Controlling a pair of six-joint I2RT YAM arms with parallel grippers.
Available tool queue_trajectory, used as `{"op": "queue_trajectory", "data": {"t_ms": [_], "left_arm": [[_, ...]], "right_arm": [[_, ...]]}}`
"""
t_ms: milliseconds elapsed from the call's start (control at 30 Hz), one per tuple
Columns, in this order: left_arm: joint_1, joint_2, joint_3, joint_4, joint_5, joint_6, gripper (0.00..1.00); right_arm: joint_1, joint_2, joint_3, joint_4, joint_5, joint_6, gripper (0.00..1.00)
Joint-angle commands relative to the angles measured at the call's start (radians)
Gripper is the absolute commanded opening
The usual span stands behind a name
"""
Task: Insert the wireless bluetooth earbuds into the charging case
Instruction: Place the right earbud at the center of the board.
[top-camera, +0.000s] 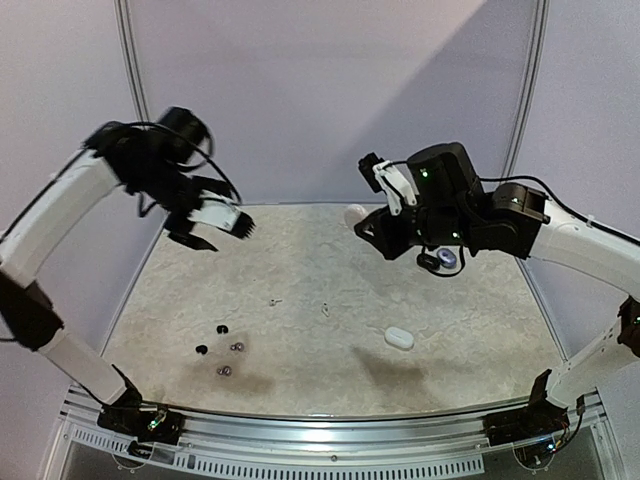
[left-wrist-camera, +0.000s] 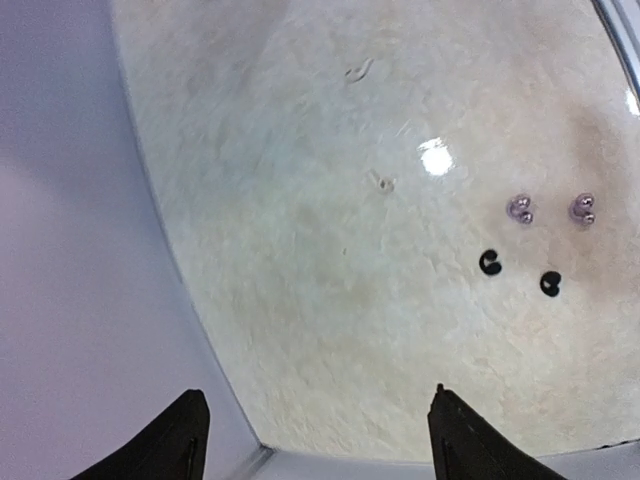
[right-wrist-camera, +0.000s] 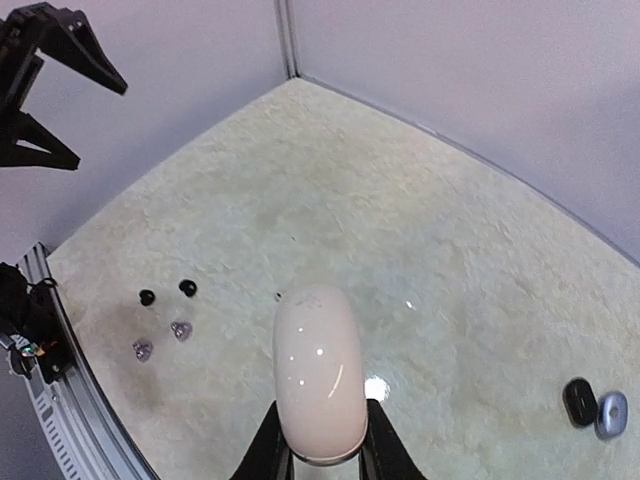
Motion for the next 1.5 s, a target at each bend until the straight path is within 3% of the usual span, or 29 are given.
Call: {"op": "queue_trajectory", "data": {"t_ms": [0, 100, 167, 267, 367, 533, 633, 700, 767, 800, 900, 1067, 1233, 1367, 1467], "left_arm": [[0.130, -0.279, -0.131, -0.111, 0.142, -0.353, 0.81], [0.147, -0.550, -0.353, 0.102, 0.323, -0.648, 0.92], [0.148, -0.735, -0.599, 0.424, 0.406, -0.934, 0.98], [0.147, -0.914, -0.898, 0.861, 0.364, -1.377, 0.97], [0.147, -0.952, -1.085, 1.137, 0.381, -1.622, 0.94], [0.229, -0.984, -1.289, 1.518, 0.584, -1.718, 0.81], [0.360, -1.060, -1.364, 1.585, 0.713, -1.719, 0.75], [0.518, -1.114, -1.401, 1.598, 0.731, -1.761, 0.74], [0.659, -1.170, -1.400, 1.531, 0.695, -1.775, 0.71], [0.671, -1.202, -1.372, 1.472, 0.752, -1.721, 0.70], [0.606, -1.221, -1.388, 1.499, 0.872, -1.748, 0.75], [0.422, -1.207, -1.393, 1.503, 0.881, -1.682, 0.81], [0.308, -1.158, -1.404, 1.570, 0.866, -1.619, 0.78], [0.301, -1.152, -1.444, 1.673, 0.821, -1.698, 0.70], [0.284, -1.141, -1.441, 1.652, 0.800, -1.704, 0.66]], "right_arm": [[0.000, 0.123, 0.107, 0.081, -0.138, -0.098, 0.00], [0.025, 0.186, 0.183, 0.119, -0.201, -0.164, 0.00], [0.048, 0.231, 0.238, 0.130, -0.263, -0.206, 0.00], [0.070, 0.279, 0.299, 0.151, -0.375, -0.291, 0.00], [0.088, 0.320, 0.337, 0.179, -0.505, -0.334, 0.00], [0.112, 0.401, 0.428, 0.155, -0.649, -0.377, 0.00], [0.121, 0.424, 0.441, 0.161, -0.686, -0.398, 0.00], [0.121, 0.436, 0.450, 0.170, -0.692, -0.396, 0.00], [0.122, 0.453, 0.476, 0.164, -0.697, -0.397, 0.00], [0.121, 0.462, 0.491, 0.161, -0.701, -0.398, 0.00], [0.122, 0.489, 0.521, 0.169, -0.702, -0.402, 0.00], [0.123, 0.512, 0.548, 0.138, -0.693, -0.410, 0.00], [0.133, 0.526, 0.547, 0.143, -0.691, -0.405, 0.00], [0.143, 0.552, 0.568, 0.149, -0.697, -0.398, 0.00], [0.151, 0.580, 0.602, 0.140, -0.718, -0.399, 0.00]]}}
